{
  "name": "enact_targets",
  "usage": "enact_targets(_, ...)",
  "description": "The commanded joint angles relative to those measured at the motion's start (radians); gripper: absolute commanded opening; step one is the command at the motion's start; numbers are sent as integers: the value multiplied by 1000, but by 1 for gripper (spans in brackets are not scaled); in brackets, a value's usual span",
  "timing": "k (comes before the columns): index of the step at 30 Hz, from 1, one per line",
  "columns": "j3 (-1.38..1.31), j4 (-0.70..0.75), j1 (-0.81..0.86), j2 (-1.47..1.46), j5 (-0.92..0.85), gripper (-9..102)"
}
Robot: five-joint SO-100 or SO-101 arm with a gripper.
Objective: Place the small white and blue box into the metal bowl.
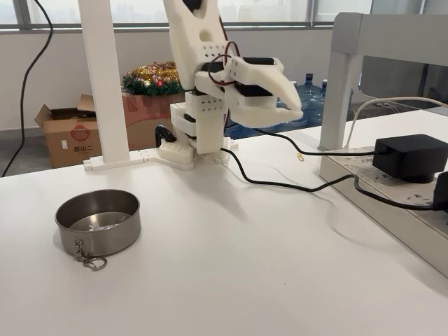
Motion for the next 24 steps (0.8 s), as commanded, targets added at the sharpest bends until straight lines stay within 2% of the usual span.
enact_targets(1, 77, 545, 5, 324, 71, -6)
enact_targets(7, 81, 1104, -8, 756, 141, -6)
enact_targets(13, 71, 1534, -8, 1074, 126, -6)
enact_targets(18, 69, 1683, -9, 1086, 137, -6)
enact_targets(24, 69, 1684, -9, 1086, 138, -6)
